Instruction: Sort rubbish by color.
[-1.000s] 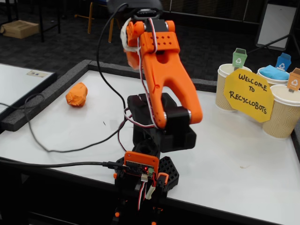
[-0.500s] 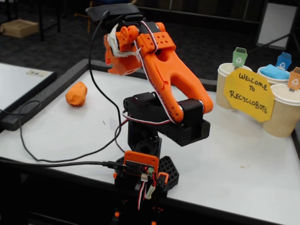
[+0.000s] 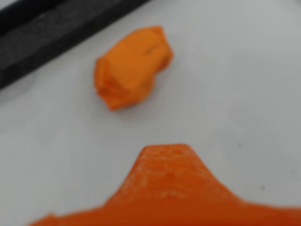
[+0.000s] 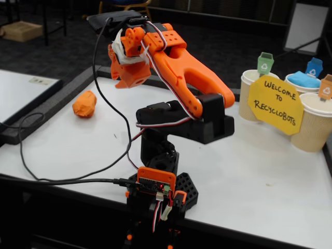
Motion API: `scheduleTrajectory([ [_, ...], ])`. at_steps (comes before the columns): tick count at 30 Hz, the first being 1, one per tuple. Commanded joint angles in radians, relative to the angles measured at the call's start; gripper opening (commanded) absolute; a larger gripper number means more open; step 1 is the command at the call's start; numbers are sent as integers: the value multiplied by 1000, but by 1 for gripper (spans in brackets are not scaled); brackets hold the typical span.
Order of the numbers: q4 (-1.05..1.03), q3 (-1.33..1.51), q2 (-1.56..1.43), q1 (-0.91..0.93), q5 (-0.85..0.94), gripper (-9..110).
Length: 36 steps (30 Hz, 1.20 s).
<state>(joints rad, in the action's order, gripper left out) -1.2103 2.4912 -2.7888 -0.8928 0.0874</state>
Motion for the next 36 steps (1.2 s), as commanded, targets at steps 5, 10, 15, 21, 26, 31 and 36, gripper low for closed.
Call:
scheduleTrajectory([
  [5,95,-146,202,-18,8,1],
  [10,104,-258,380,-18,8,1],
  [15,106,-376,563,-15,8,6],
  [21,120,-476,741,-15,8,13],
  [26,121,-557,874,-15,8,20],
  [31,117,-638,996,-15,8,24],
  [36,117,-716,1094,-15,8,25],
])
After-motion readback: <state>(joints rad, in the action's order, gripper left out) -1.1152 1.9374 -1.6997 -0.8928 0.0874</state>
